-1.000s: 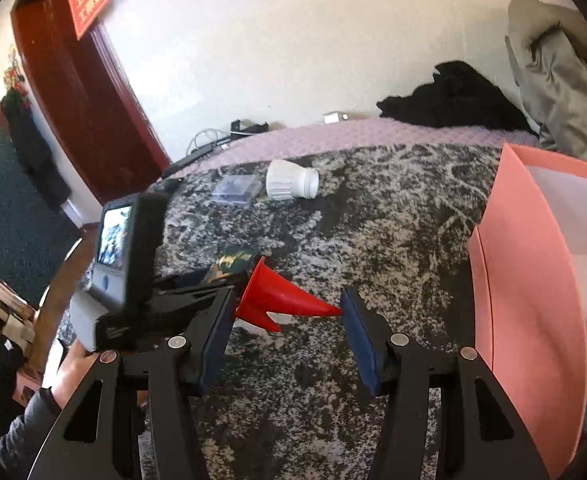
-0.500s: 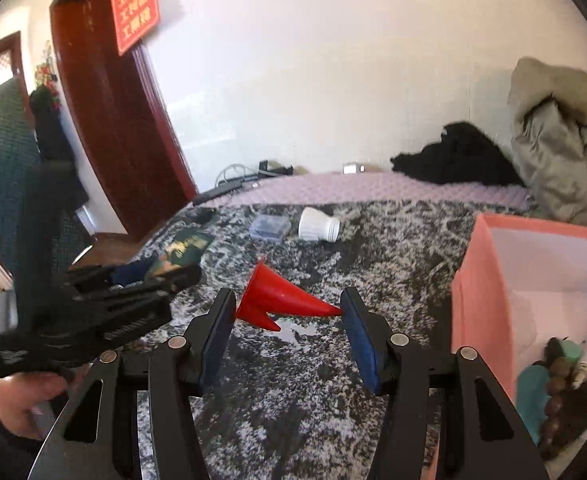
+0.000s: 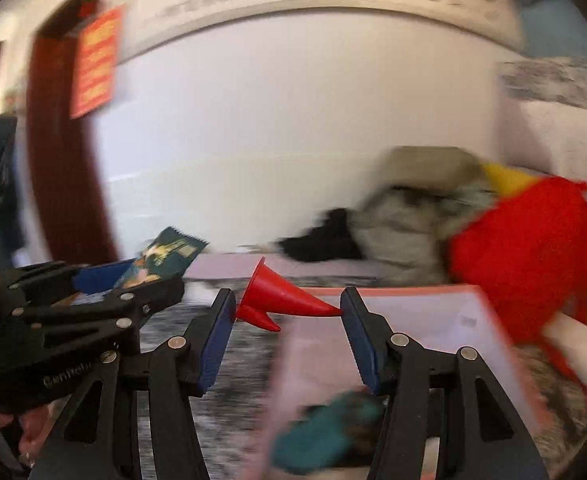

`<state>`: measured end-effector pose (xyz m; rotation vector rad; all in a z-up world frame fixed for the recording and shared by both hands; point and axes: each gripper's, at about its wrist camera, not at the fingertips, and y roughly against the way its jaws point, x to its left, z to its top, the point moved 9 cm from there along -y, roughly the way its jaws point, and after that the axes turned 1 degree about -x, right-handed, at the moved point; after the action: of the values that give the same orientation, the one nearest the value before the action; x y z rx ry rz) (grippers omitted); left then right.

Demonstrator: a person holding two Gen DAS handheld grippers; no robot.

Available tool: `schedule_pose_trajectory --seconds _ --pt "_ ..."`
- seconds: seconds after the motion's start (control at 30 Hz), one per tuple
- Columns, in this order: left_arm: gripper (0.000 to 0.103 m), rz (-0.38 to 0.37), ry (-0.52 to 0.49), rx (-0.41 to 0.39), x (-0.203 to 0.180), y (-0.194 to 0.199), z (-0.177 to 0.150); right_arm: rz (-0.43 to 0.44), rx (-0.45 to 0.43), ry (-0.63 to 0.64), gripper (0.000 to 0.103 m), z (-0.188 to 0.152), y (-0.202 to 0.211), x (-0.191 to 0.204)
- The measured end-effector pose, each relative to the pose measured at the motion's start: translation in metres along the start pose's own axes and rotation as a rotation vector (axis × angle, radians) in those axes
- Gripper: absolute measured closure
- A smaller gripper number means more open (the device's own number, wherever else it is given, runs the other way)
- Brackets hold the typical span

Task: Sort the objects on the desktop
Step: 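Grasp the green snack packet with the left gripper while the right carries the funnel to the box, then grasp the brown mesh pouch with the left gripper while the right gripper grasps the white bulb base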

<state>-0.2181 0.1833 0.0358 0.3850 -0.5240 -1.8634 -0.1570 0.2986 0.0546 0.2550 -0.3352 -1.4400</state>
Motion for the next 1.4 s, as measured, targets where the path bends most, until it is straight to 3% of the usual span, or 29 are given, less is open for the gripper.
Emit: schedule_pose_trajectory --seconds 0.07,0.13,0.17,0.2,0.23,0.3,0.43,0.5,0.6,0.9,1.1,1.3,1.4 --pt "0.052 -0.036 -0.004 0.036 -0.027 -0.027 0.003 -0.039 0.022 -0.098 0.045 -0.007 0.004 -0.045" --pt "0.032 -0.069 -0.028 0.081 -0.052 -0.052 0.001 -0.075 0.049 -0.181 0.045 -0.016 0.001 -0.086" --pt "0.031 -0.076 -0.042 0.107 -0.061 -0.062 -0.001 -0.097 0.075 -0.204 0.044 -0.022 -0.006 -0.105" --pt "0.031 -0.056 -0.062 0.129 -0.064 -0.071 -0.004 -0.120 0.109 -0.233 0.035 -0.030 -0.014 -0.123" --pt "0.031 -0.042 -0.076 0.140 -0.066 -0.074 -0.007 -0.136 0.146 -0.277 0.017 -0.038 -0.022 -0.138" --pt "0.029 -0.025 -0.087 0.149 -0.062 -0.071 -0.012 -0.146 0.177 -0.386 0.010 -0.051 -0.029 -0.161" --pt "0.025 0.045 -0.079 0.138 -0.034 -0.057 -0.024 -0.078 0.181 -0.481 0.010 -0.052 -0.031 -0.170" --pt "0.024 0.063 -0.039 0.134 -0.015 -0.046 -0.032 -0.097 0.158 -0.463 0.009 -0.048 -0.029 -0.166" --pt "0.022 0.100 0.044 0.137 0.019 -0.029 -0.047 -0.063 0.156 -0.416 0.009 -0.042 -0.032 -0.142" --pt "0.022 0.278 0.241 0.156 0.143 0.019 -0.093 0.051 0.177 -0.189 0.009 -0.034 -0.048 -0.023" --pt "0.022 0.416 0.294 0.176 0.224 0.061 -0.129 0.123 0.198 -0.073 0.009 -0.041 -0.056 0.057" --pt "0.022 0.477 0.342 0.237 0.294 0.095 -0.176 0.214 0.213 -0.023 0.009 -0.044 -0.062 0.130" --pt "0.022 0.461 0.359 0.271 0.318 0.104 -0.197 0.244 0.226 0.011 0.009 -0.050 -0.065 0.160"
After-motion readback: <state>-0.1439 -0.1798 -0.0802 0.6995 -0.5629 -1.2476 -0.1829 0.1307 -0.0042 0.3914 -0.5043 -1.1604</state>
